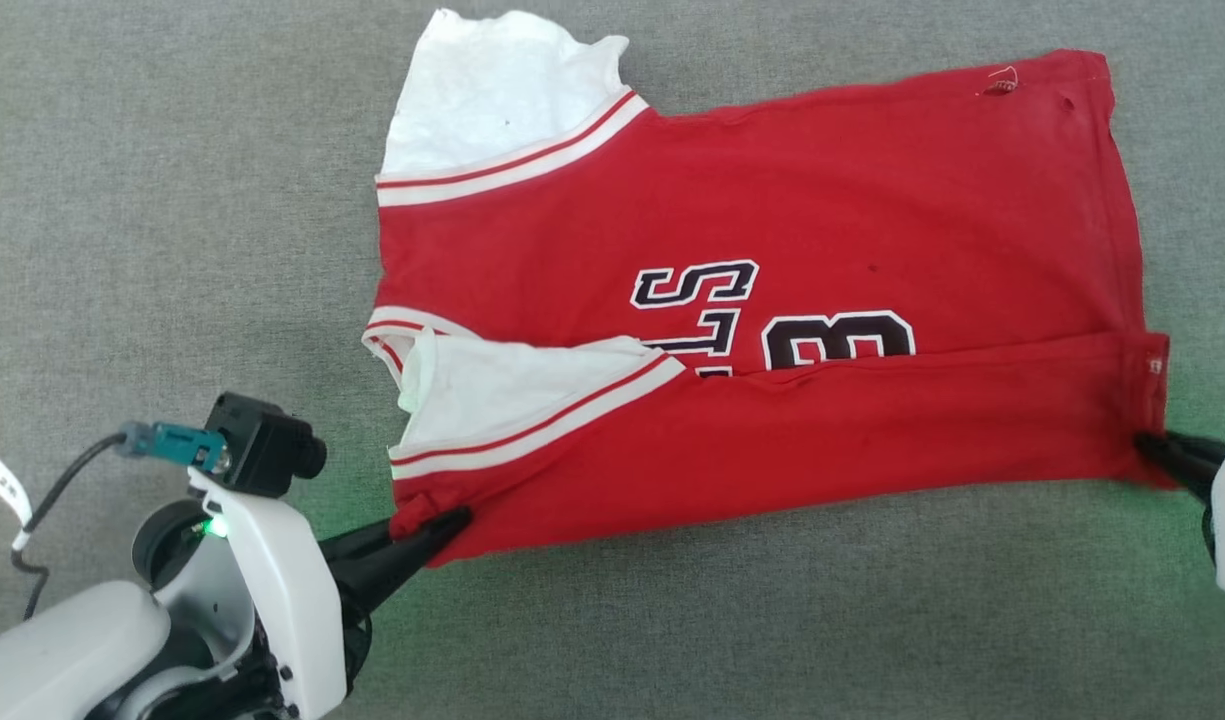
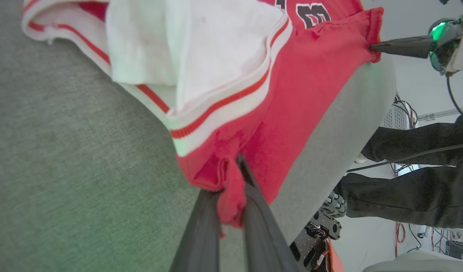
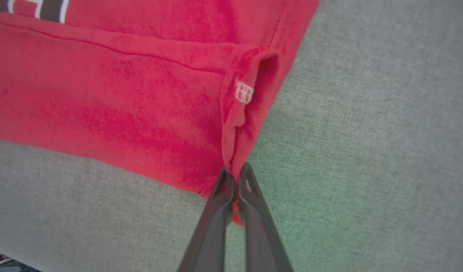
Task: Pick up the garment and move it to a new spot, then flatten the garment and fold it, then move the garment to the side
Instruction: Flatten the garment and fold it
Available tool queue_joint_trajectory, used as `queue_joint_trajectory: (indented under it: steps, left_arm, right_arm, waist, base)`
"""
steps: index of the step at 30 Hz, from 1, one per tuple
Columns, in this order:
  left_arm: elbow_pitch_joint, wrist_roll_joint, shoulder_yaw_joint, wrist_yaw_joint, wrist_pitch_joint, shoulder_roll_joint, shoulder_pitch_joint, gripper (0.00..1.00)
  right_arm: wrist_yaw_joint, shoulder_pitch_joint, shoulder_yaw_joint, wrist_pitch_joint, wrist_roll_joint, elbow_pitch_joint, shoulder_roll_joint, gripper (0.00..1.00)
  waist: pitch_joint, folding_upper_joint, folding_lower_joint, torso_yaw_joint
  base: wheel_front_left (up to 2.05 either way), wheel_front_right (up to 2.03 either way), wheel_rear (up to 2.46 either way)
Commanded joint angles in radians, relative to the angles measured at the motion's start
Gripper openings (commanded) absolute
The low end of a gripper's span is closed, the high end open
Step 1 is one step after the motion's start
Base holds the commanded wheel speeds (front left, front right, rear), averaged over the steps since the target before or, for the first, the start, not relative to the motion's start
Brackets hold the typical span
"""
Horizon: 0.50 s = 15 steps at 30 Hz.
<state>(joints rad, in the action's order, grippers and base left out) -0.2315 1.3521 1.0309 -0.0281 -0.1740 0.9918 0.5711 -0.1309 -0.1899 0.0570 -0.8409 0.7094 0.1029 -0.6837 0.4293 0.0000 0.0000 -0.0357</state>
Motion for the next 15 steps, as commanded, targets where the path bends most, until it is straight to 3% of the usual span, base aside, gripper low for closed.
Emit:
queue_joint_trajectory:
  steps: [1, 2, 3, 4, 5, 6, 7, 8, 15]
  left_arm:
    - [0.004, -0.004, -0.006, -0.009, 0.014, -0.002, -0.011, 0.00]
    - [0.006, -0.003, -0.006, -0.010, 0.016, -0.003, -0.015, 0.00]
    - [0.009, -0.002, -0.005, -0.010, 0.020, -0.004, -0.019, 0.14]
    - [0.011, -0.006, -0.007, -0.012, 0.026, -0.004, -0.020, 0.38]
    - [0.011, -0.006, -0.007, -0.012, 0.026, -0.004, -0.020, 0.38]
    - [0.013, -0.004, -0.009, -0.013, 0.029, -0.003, -0.023, 0.52]
    - [0.014, -0.006, -0.010, -0.013, 0.036, 0.001, -0.024, 0.85]
    - [0.014, -0.011, -0.016, -0.014, 0.044, 0.007, -0.021, 1.00]
    - [0.018, 0.015, -0.097, -0.040, 0.145, 0.063, -0.017, 1.00]
  right_arm:
    - [0.000, 0.001, -0.022, 0.027, -0.013, 0.003, 0.023, 0.35]
    - [0.000, 0.000, -0.023, 0.035, -0.022, 0.002, 0.031, 0.55]
    - [0.000, -0.002, -0.024, 0.045, -0.032, 0.004, 0.039, 1.00]
    - [0.000, -0.005, -0.034, 0.060, -0.038, 0.004, 0.050, 1.00]
    - [0.000, -0.005, -0.034, 0.060, -0.038, 0.004, 0.050, 1.00]
    - [0.000, -0.008, -0.042, 0.074, -0.047, 0.002, 0.061, 1.00]
    - [0.000, -0.011, -0.046, 0.087, -0.056, 0.003, 0.071, 1.00]
    - [0.000, -0.014, -0.054, 0.106, -0.062, 0.006, 0.082, 1.00]
    - [0.000, -0.053, -0.069, 0.345, -0.126, 0.033, 0.193, 1.00]
  waist:
    - [-0.001, 0.0000, 0.0000, -0.002]
    - [-0.002, 0.0000, 0.0000, -0.003]
    - [-0.004, 0.0000, 0.0000, -0.005]
    - [-0.006, 0.0000, 0.0000, -0.007]
    - [-0.006, 0.0000, 0.0000, -0.007]
    - [-0.008, 0.0000, 0.0000, -0.010]
    - [-0.010, 0.0000, 0.0000, -0.013]
    - [-0.012, 0.0000, 0.0000, -0.015]
    - [-0.013, 0.0000, 0.0000, -0.063]
  base:
    - [0.00, 0.00, 0.00]
    - [0.00, 0.00, 0.00]
    - [0.00, 0.00, 0.00]
    - [0.00, 0.00, 0.00]
    - [0.00, 0.00, 0.00]
    - [0.00, 0.00, 0.00]
    - [0.00, 0.00, 0.00]
    - [0.00, 0.00, 0.00]
    - [0.00, 0.00, 0.00]
